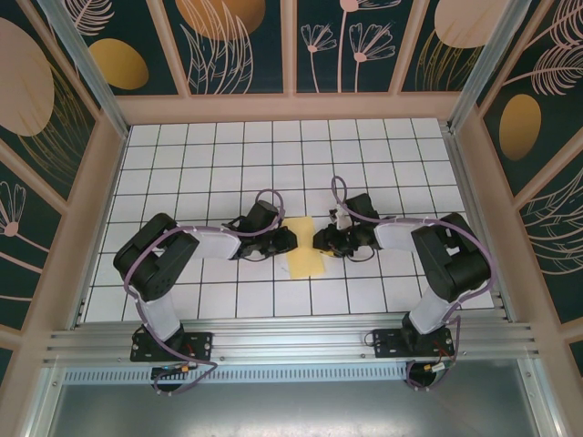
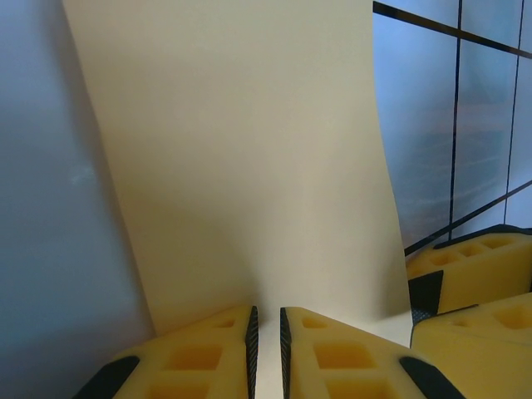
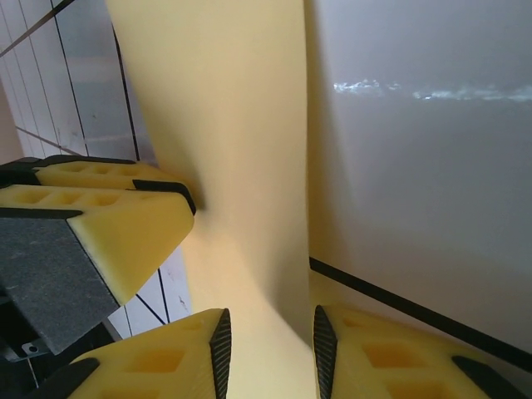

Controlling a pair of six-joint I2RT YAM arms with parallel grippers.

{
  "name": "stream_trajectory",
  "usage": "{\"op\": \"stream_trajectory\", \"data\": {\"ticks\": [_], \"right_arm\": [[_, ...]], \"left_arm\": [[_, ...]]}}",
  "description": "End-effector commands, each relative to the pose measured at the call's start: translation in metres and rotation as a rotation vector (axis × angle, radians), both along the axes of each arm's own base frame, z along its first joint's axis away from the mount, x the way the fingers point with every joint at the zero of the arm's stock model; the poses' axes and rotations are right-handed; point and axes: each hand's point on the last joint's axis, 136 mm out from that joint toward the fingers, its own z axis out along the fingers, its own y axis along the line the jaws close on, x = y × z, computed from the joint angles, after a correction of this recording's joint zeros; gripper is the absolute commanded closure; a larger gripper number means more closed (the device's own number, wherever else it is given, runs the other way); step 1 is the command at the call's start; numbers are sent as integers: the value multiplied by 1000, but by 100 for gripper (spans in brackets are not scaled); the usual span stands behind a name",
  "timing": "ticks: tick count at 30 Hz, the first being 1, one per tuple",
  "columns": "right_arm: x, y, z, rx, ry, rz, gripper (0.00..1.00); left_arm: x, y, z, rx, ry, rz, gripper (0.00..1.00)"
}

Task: Fold a paper plane with a square sheet of paper (pick it up from the middle)
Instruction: Third fold the triangle at the center of the table.

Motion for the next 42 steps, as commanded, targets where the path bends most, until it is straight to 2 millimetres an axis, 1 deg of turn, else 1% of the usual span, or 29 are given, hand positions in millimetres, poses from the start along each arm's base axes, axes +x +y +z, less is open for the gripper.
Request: {"op": "stream_trajectory", "data": {"ticks": [1,3,7,9,10,12,14,17,18,23,26,29,35,38,42], "right_arm": [[9,6,9,47,-34,18,68],[9,4,8,47,-28,9,75],[8,-1,5,34,-10,-31,83],[6,-4,4,35,4,-64,87],[6,-5,4,36,10,-82,89],[5,-8,3,38,24,-127,91],[6,-9,3,50,36,-161,93],[7,-10,6,60,41,-199,94],[7,-10,7,62,41,-206,94],[10,-10,13,71,50,-240,94],[10,-9,14,75,56,-244,94],[10,-8,14,77,60,-246,94],[8,-6,13,76,66,-245,94],[10,-5,14,78,63,-243,93],[10,-4,14,79,62,-240,93]], "left_arm": [[-2,-7,-3,2,-18,-60,82],[-2,-8,-3,4,-26,-78,82],[1,-8,4,22,-59,-93,81],[6,-5,16,24,-101,-79,77],[8,-4,24,22,-125,-72,72],[8,-2,45,7,-196,-75,69],[2,-3,65,8,-278,-115,64],[-19,-7,79,69,-382,-204,59],[-26,-7,80,92,-405,-225,59],[-60,-6,77,243,-523,-332,51],[-77,-14,69,314,-568,-403,48],[-88,-25,56,383,-596,-460,46],[-90,-42,40,490,-649,-497,41],[-86,-46,37,525,-677,-488,39],[-80,-47,34,567,-712,-468,38]]}}
